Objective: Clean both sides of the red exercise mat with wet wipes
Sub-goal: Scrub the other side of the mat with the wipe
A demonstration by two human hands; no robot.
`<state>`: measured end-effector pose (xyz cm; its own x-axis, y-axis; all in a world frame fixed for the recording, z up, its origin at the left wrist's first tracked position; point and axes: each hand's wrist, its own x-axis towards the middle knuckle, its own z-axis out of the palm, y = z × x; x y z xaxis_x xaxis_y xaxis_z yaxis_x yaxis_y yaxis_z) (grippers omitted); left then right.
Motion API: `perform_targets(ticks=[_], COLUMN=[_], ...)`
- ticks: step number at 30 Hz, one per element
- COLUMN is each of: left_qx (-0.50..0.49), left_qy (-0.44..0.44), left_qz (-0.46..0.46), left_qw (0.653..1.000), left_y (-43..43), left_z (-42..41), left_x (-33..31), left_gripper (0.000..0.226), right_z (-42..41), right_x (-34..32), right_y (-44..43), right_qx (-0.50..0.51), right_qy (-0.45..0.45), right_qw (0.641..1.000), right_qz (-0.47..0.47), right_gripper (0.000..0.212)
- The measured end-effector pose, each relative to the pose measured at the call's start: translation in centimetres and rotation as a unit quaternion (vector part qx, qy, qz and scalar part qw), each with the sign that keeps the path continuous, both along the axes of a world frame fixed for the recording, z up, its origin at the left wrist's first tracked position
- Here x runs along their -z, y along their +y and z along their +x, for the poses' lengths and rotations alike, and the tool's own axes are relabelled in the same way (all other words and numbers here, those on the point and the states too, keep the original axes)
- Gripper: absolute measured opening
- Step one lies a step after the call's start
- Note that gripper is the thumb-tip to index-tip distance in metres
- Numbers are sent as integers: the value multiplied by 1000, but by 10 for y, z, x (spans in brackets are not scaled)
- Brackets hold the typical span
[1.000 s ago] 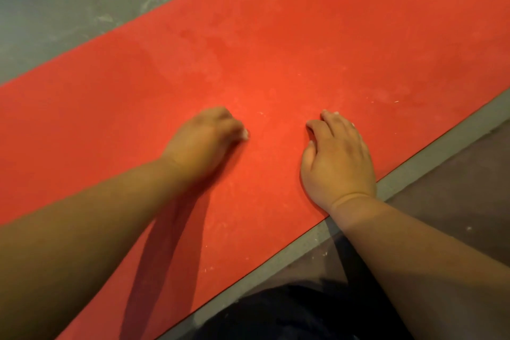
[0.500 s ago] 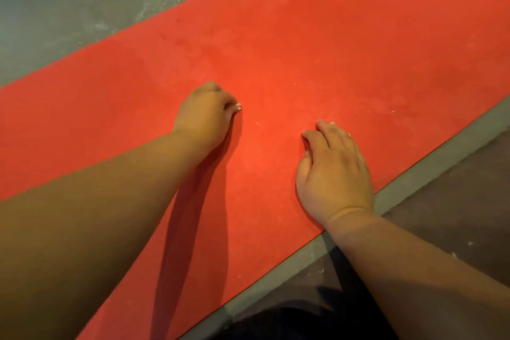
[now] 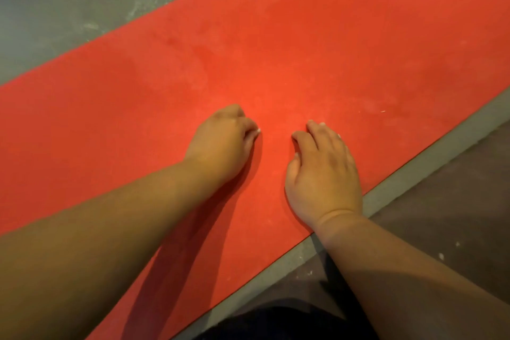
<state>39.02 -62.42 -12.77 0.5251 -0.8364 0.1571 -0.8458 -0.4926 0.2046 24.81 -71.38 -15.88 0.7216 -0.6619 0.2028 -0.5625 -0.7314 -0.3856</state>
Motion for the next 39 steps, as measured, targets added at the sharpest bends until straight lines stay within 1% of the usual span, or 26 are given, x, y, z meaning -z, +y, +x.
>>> perform_targets(ticks=[2,3,4,6,8,9,11,13,15,16,17,19,21,22,24,26,27,28,29,31,32,34,36,37,38,39], left_qx=[54,56,36,-47,-125,-141,-102,-21,28,21,-12,-120,-196,-187,-99,-10,-2,-24,-71,-150,-144,-60,56,99,119,102], left_qy=[15,4,-6,-10,-2,7,25,50,43,28,15,-2,-7,-6,-2,-2,-12,-29,-38,-43,-40,-7,35,32,7,-25], left_qz=[8,27,39,53,30,17,-14,-34,2,19,35,38,19,10,3,25,51,68,71,41,25,-9,-18,1,25,44], left_qw=[998,998,999,997,992,990,994,998,999,999,999,992,980,982,995,1000,999,997,994,987,988,998,998,995,993,994], left_y=[13,8,-2,-26,-39,-38,-24,-6,-8,-17,-27,-45,-60,-66,-69,-65,-64,-64,-63,-58,-56,-48,-26,-19,-16,-15], left_z=[-6,2,14,36,41,35,6,-27,-22,-7,11,43,42,27,-3,5,21,41,59,65,53,18,-5,0,13,31], left_x=[-6,-6,-6,-3,3,3,6,-2,-5,-4,-4,-3,3,6,6,1,-2,-3,-2,4,5,6,-1,-4,-4,-4], left_gripper=[21,20,20,22,22,23,21,19,21,22,24,25,27,28,28,28,28,27,27,27,27,26,26,26,25,24], right_z=[1,1,1,0,0,1,1,1,0,1,1,1,3,3,3,2,2,3,3,2,2,2,3,2,1,1], right_x=[0,-1,-1,0,1,1,1,1,0,0,0,0,1,1,1,-1,-1,-1,-1,0,0,-1,-2,-2,-2,-2], right_y=[0,0,0,0,0,-1,0,-1,-1,-1,-1,-1,-2,-1,-1,-1,-1,-1,-1,-2,-2,-2,-2,-2,-2,-3], right_qx=[2,1,-1,-4,-5,-3,-1,2,3,1,-2,-7,-3,1,8,8,6,3,0,-2,-1,2,3,2,-1,-5], right_qy=[1,3,3,6,3,-1,-5,-4,-3,-1,4,8,2,1,-4,-5,-3,-2,-1,1,2,0,-1,0,2,6], right_qw=[1000,1000,1000,1000,1000,1000,1000,1000,1000,1000,1000,1000,1000,1000,1000,1000,1000,1000,1000,1000,1000,1000,1000,1000,1000,1000], right_qz=[-1,0,1,4,9,10,6,1,0,3,7,10,4,-2,-13,-16,-13,-7,-1,4,4,2,3,4,7,10], right_gripper=[41,42,42,42,41,41,41,42,42,43,44,44,43,44,47,50,48,46,45,45,45,44,44,44,43,43])
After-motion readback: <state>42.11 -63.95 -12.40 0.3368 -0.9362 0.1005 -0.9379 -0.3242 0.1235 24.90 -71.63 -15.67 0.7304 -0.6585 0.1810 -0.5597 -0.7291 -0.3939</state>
